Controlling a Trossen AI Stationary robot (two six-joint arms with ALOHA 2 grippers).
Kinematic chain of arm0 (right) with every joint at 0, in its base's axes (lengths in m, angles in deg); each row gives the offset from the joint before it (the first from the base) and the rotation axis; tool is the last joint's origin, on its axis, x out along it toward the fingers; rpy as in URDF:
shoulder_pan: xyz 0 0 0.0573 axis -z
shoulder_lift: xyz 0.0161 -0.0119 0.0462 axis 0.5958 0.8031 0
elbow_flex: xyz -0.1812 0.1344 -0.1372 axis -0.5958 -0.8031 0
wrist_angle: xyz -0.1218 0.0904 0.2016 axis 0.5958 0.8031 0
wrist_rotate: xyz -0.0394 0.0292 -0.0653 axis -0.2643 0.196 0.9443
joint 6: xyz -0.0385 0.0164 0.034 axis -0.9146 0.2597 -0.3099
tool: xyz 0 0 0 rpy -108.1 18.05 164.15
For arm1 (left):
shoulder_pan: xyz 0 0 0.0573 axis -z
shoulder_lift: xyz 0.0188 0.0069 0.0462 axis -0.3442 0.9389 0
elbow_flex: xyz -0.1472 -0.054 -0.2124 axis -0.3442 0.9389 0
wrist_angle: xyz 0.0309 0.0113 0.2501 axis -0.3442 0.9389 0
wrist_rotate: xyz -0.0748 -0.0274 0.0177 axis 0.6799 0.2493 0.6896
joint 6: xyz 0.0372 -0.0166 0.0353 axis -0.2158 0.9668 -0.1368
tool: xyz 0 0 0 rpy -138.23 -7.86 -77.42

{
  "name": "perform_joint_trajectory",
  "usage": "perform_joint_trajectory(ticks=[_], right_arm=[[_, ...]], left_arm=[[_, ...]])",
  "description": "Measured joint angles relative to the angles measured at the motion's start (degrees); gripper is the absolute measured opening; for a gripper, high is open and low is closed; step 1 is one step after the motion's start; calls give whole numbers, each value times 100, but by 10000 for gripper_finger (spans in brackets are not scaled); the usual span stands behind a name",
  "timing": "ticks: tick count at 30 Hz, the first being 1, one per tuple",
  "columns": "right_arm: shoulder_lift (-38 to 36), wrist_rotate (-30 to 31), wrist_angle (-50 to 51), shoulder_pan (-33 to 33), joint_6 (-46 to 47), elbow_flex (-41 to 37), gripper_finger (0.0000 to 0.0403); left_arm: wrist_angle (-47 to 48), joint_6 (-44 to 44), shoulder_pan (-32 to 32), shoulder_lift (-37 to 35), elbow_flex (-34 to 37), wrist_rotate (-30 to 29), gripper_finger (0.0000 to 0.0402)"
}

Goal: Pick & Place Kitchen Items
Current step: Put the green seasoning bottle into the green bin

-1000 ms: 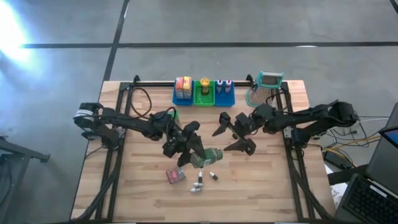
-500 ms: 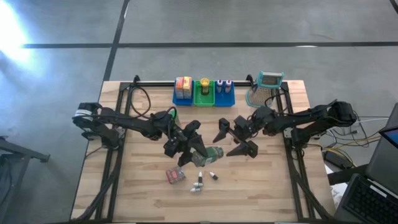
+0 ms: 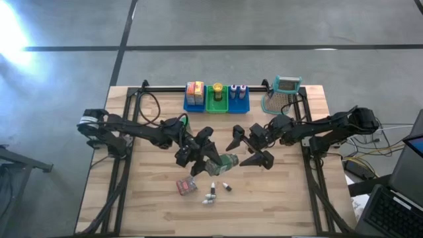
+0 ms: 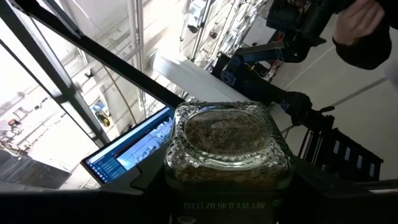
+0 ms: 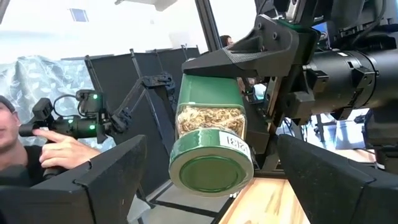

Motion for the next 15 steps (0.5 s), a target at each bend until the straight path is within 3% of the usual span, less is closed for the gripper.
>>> perform_joint_trajectory(ticks=[15], right_arm=[[495, -19, 48, -28, -102, 535, 329]], left_arm=[[110, 0, -23, 7, -116, -216, 209]])
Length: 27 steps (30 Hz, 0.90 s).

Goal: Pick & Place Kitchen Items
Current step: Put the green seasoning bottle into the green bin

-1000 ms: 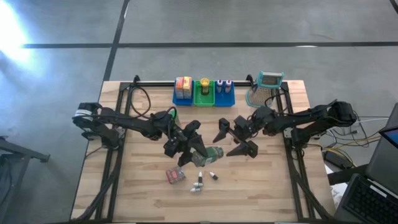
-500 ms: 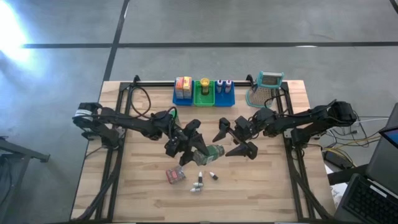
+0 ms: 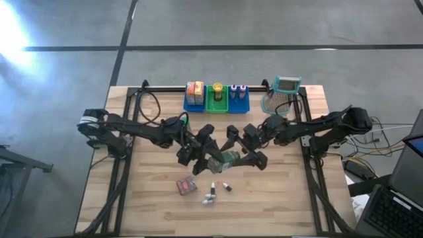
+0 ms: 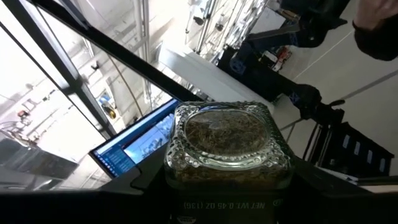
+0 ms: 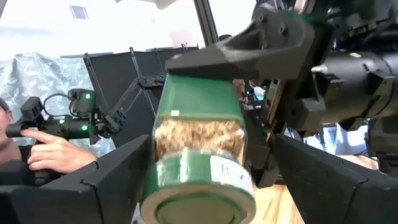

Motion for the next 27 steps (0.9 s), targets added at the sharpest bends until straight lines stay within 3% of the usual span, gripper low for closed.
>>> perform_joint_trajectory(ticks=[8, 16, 27], right_arm=[[-10, -52, -3, 0, -48, 34, 282], [-18, -88, -3, -4, -24, 34, 196], [-18, -168, -10, 0, -56, 34, 193]], left_arm=[[2, -2, 1, 0, 2, 0, 209], [19, 3, 1, 0, 2, 20, 210], [-4, 223, 13, 0, 2, -202, 241]])
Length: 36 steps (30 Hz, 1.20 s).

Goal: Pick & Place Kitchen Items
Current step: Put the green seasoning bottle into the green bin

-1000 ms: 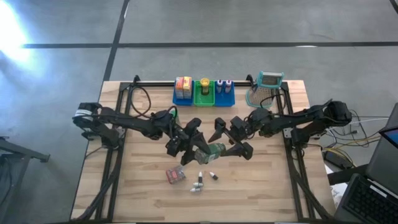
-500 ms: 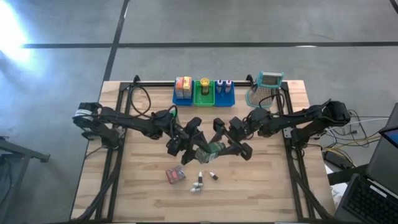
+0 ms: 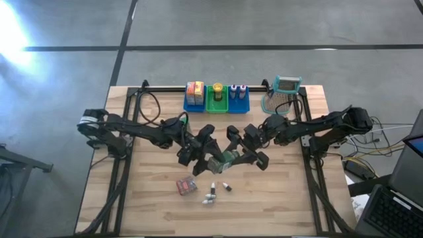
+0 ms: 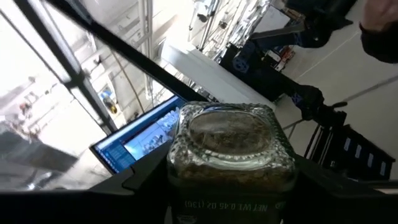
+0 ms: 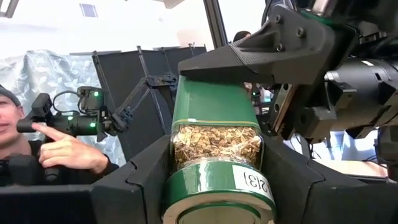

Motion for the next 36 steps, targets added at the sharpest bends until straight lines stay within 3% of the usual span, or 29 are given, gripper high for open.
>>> perform_joint_trajectory(ticks=[6, 14, 19, 26, 30, 36], right_arm=[[-2, -23, -26, 0, 4, 0, 193], [-9, -24, 33, 0, 4, 0, 194], [-12, -18, 39, 0, 4, 0, 193], [-183, -138, 120, 2, -51, -4, 193], [-376, -144, 882, 79, -313, -4, 194], [-763, 168, 2604, 383, -890, -4, 194]], left_arm=[[173, 598, 13, 0, -102, -75, 251], [632, 812, 107, -9, -279, -346, 311], [686, 392, 327, -113, -289, -342, 329], [1456, 126, 736, -638, -285, -437, 330], [2185, 335, 1007, -1135, -284, -1515, 330], [3479, 1516, 1343, -1976, -284, -3228, 330]])
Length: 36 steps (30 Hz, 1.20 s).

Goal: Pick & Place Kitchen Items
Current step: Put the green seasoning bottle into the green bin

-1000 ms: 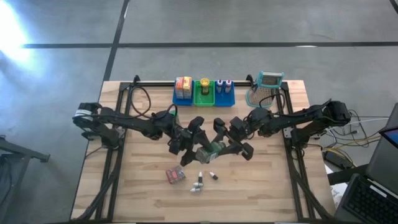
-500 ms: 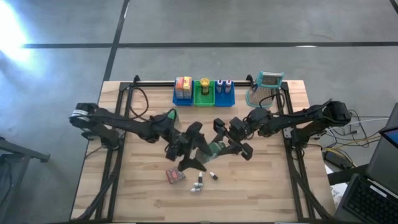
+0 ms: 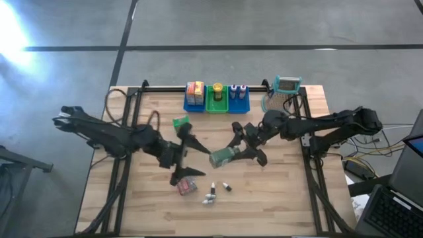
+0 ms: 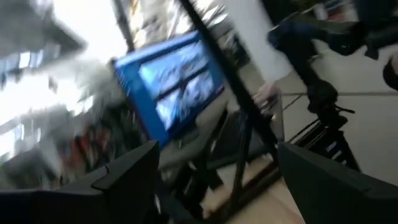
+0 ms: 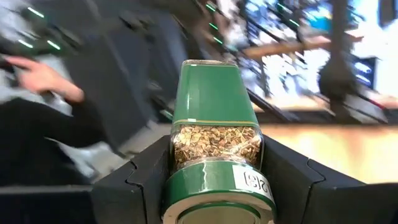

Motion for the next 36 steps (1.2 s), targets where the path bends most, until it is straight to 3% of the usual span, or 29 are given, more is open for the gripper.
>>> perform_joint_trajectory(ticks=[6, 16, 30, 36], right_arm=[[-214, 834, 2569, 533, -864, 499, 194], [617, 2656, 6091, 1300, -2444, 2505, 195], [2023, 2734, 7909, 1751, -3204, 4626, 196], [2685, 2936, 8409, 1828, -3483, 5374, 194]], left_arm=[[1529, 1831, 31, -677, 77, -787, 325], [502, 2838, 15, -820, 1377, -2244, 325], [-2244, 3276, 17, -824, 3227, -2286, 325], [-2559, 3314, 19, -857, 3433, -2286, 325]])
